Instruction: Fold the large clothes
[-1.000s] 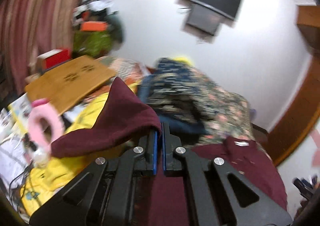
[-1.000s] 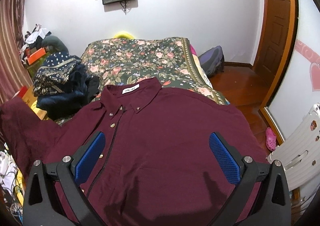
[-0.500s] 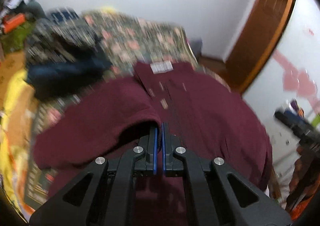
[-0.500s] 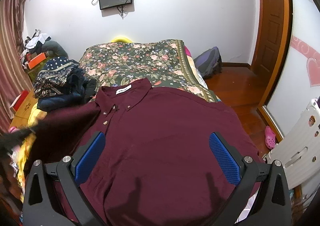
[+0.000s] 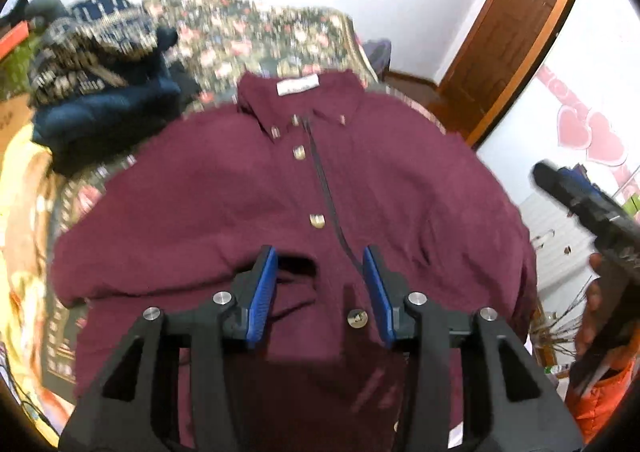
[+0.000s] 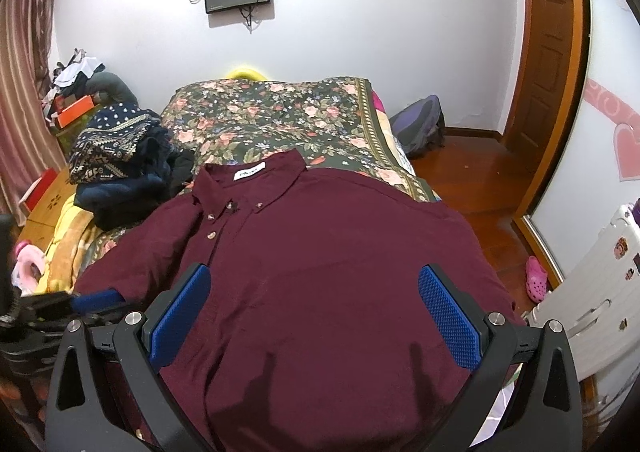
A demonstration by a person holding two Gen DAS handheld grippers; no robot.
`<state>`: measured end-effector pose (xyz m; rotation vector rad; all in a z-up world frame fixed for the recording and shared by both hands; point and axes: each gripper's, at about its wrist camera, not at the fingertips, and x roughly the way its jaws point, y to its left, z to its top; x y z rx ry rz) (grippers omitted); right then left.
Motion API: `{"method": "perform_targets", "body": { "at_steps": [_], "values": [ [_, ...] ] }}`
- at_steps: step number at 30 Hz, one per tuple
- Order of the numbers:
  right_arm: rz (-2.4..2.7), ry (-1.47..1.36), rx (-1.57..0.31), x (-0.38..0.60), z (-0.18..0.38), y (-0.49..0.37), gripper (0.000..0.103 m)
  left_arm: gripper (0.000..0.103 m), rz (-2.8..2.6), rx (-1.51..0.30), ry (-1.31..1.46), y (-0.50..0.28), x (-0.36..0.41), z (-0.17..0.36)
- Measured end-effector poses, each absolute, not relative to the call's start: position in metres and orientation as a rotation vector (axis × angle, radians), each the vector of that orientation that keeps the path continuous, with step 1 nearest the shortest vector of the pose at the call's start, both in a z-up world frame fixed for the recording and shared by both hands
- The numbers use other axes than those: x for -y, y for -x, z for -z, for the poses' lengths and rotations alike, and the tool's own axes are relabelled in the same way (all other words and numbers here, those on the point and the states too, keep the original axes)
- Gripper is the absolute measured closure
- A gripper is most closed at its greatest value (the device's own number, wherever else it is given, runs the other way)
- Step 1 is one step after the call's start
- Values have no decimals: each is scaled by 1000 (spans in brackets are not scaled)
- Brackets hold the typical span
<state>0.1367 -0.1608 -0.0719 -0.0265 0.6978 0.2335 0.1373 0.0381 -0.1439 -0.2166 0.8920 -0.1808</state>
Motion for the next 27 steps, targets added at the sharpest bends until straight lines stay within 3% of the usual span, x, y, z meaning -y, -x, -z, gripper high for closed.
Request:
{"method": "perform_targets", "body": {
  "at_steps": [4, 10, 15, 27],
  "values": [
    [-244, 35, -693, 153, 71, -139, 0, 43, 87, -789, 239, -128, -73, 116],
    [-250, 42, -700, 142, 73, -144, 0, 38, -140, -751, 338, -123, -163, 115],
    [-246, 51, -712, 132, 75, -148, 0, 38, -272, -833, 478, -115, -230, 156],
    [-228, 103, -764, 111, 86, -160, 0, 38, -105, -1040, 1012, -115, -281, 286]
  ]
}}
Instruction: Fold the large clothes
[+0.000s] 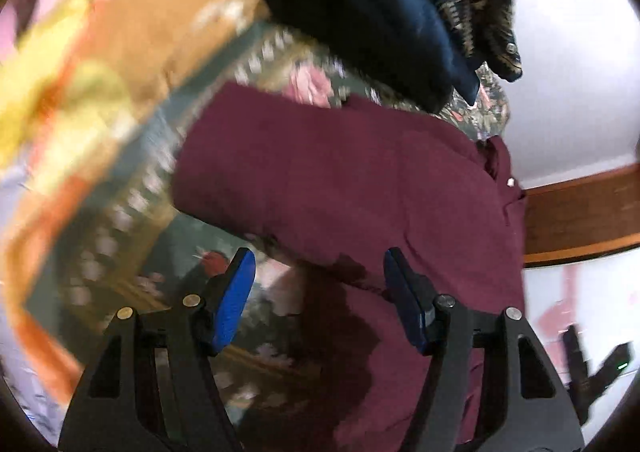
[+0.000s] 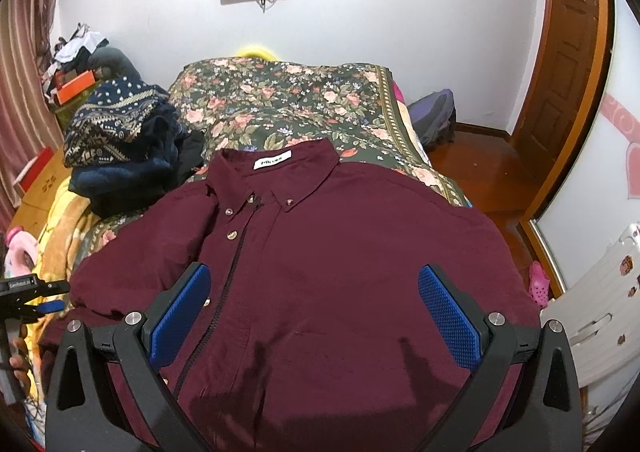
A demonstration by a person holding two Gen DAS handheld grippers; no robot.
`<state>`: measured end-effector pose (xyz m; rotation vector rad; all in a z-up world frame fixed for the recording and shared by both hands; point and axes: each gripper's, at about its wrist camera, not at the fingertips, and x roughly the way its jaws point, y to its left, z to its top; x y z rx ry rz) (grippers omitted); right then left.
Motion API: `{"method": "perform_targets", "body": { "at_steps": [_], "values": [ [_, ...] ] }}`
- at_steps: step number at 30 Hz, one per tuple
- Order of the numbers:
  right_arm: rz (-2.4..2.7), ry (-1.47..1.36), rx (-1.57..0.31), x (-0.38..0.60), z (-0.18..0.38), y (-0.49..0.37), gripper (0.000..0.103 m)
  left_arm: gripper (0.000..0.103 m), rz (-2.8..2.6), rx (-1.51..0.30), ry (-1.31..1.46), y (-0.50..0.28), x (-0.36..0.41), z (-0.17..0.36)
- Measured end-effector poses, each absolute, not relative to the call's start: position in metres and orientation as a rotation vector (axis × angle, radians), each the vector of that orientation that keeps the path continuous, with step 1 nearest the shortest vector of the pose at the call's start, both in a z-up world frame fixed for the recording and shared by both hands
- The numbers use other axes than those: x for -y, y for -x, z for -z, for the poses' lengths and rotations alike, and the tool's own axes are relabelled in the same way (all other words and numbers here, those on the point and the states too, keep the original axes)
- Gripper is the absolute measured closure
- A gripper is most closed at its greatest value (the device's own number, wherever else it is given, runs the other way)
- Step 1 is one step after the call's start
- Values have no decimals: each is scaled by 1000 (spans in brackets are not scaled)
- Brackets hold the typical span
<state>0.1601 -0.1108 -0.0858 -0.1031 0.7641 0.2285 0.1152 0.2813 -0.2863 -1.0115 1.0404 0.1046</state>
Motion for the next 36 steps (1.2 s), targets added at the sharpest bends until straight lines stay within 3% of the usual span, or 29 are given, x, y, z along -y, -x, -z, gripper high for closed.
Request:
{"method": "perform_targets", "body": {
  "at_steps": [6, 11, 14, 18, 27, 36],
  "values": [
    [-213, 124, -773, 109, 87, -162, 0, 40, -59, -1065, 1126, -136, -285, 314],
    [-195, 128, -775, 114, 87, -163, 0, 84, -83, -1076, 939, -147, -274, 300],
    [-187, 111, -777, 122, 87, -164, 0, 95, -153, -1043, 703, -151, -255, 265],
    [-183, 80, -770, 134, 86, -164, 0, 98, -176, -928, 488, -157, -229, 200],
    [-129, 2, -718, 186, 79, -161, 0, 100, 26, -629, 316, -183, -148, 54],
    [15, -97, -709, 263, 82, -157, 0, 100, 354, -544, 185, -241, -1, -11]
  ]
}}
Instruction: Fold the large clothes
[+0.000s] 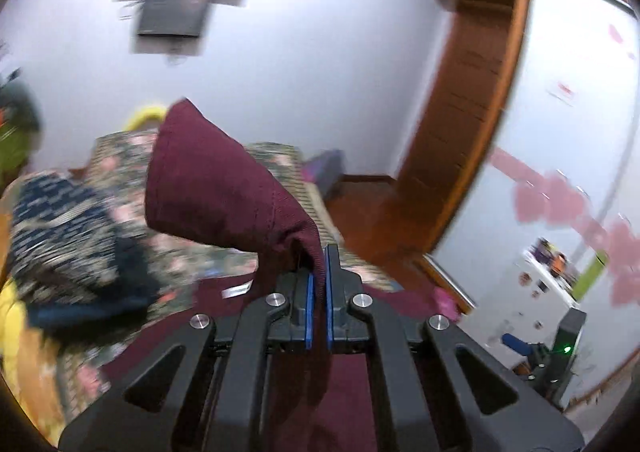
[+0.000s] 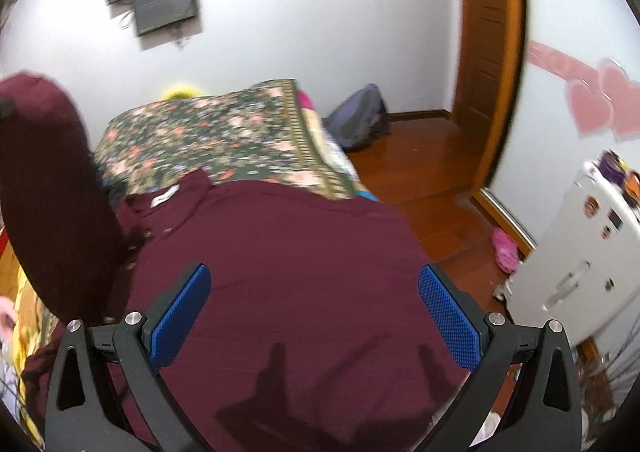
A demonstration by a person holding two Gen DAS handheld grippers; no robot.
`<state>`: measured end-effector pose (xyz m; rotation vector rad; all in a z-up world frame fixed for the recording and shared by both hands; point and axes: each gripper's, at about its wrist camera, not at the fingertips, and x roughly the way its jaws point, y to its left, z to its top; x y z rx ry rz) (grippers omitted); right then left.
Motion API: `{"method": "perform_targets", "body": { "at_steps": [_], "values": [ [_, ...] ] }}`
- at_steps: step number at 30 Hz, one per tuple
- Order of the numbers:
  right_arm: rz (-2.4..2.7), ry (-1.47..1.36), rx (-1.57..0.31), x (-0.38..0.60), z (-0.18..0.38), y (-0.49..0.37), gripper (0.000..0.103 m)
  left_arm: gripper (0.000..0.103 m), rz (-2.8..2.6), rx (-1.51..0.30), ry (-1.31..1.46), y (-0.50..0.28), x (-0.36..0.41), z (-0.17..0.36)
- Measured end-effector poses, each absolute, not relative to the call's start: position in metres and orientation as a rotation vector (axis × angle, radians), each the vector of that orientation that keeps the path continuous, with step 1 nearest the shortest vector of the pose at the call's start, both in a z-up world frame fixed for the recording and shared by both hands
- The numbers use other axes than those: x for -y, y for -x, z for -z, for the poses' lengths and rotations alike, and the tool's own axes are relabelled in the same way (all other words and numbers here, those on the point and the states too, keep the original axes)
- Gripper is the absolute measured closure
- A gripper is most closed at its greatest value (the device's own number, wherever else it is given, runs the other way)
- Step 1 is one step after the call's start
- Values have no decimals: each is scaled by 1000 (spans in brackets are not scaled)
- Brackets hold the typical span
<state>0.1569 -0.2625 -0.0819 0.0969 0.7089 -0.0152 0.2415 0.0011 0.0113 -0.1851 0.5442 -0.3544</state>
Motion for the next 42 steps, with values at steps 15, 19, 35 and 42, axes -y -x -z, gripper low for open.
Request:
{"method": "perform_targets", "body": {
  "at_steps": [15, 19, 35, 42],
  "values": [
    [184, -240, -799, 349, 116, -141, 0, 100, 561, -989, -45, -270, 198, 141],
    [158, -357, -842, 367, 132, -137, 0, 94, 541, -1031, -150, -256, 220, 167],
    [109, -640, -966, 432, 180, -154, 1, 38, 528, -835, -216, -229, 205, 106],
    [39, -892, -1045, 459, 223, -170, 19, 32, 350, -766, -173, -258, 135, 83]
  ]
}}
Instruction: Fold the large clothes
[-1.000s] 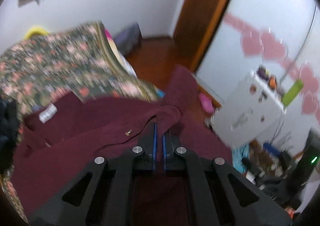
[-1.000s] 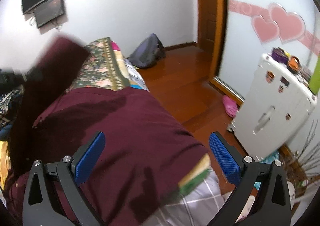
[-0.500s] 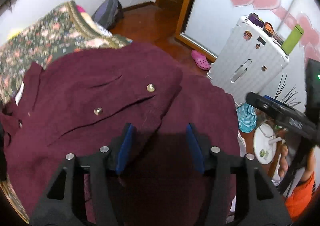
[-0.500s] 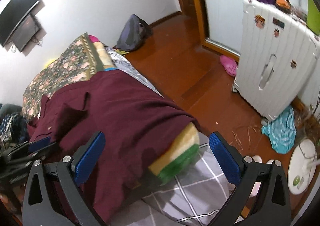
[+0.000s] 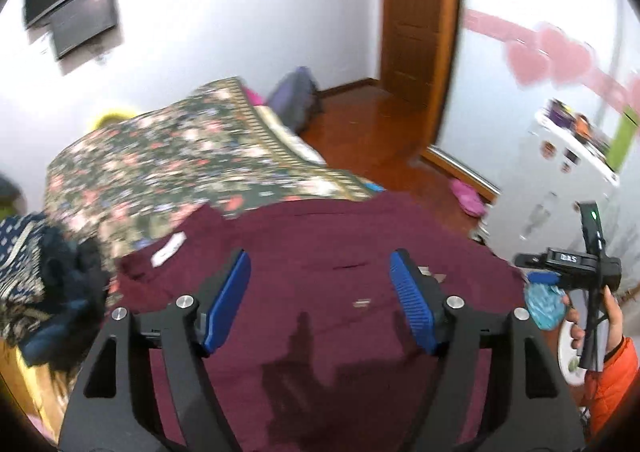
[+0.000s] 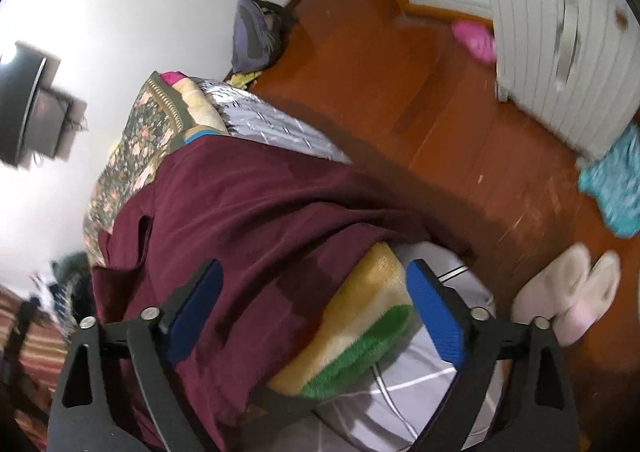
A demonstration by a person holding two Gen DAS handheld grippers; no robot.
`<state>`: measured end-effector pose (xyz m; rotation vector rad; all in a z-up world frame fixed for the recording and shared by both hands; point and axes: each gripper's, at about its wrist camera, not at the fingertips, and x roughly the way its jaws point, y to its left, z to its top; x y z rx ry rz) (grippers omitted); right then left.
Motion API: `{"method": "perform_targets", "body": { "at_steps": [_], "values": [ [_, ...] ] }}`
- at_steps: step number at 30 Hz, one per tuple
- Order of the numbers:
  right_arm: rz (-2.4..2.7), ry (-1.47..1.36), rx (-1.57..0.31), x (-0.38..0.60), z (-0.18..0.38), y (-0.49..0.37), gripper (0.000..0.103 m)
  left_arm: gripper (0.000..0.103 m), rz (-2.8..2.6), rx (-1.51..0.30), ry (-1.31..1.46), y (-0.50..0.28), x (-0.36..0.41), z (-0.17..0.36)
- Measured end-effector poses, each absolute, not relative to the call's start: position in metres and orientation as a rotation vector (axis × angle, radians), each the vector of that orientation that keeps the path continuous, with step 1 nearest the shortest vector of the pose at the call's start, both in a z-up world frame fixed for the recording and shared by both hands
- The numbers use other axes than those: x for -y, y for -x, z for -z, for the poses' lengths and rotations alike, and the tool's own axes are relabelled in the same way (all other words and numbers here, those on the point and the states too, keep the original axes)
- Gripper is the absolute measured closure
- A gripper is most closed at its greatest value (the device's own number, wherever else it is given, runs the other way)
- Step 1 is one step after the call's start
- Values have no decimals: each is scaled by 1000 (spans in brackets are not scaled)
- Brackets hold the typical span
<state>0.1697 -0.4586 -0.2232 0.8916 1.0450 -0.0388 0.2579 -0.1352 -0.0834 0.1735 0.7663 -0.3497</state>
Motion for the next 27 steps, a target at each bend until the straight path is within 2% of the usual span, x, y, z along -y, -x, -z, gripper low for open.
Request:
{"method": "perform_targets", "body": {
  "at_steps": [2, 6, 12, 15, 16, 17, 23, 27],
  "values": [
    [11, -943, -1069, 460, 234, -175, 26, 32, 295, -775, -159, -265, 113, 85],
    [15, -973, -1074, 465, 241, -181, 27, 32, 179, -799, -123, -271, 62, 93],
    [19, -1072, -1107, 472, 264, -201, 40, 32, 37, -843, -44, -269, -5, 108],
    [49, -1094, -1100, 479, 269, -210, 57, 32, 6, -878, 12, -266, -25, 118],
    [63, -1083, -1100, 479, 268, -214, 71, 32, 0, -890, 27, -265, -29, 123],
    [70, -1077, -1096, 479, 266, -216, 75, 32, -4, -901, 39, -265, -33, 126],
    [119, -856, -1034, 466, 220, -225, 91, 32, 2, -937, 65, -260, -37, 143],
    [50, -771, -919, 459, 165, -221, 93, 32, 22, -924, 36, -257, -30, 143]
  ]
}}
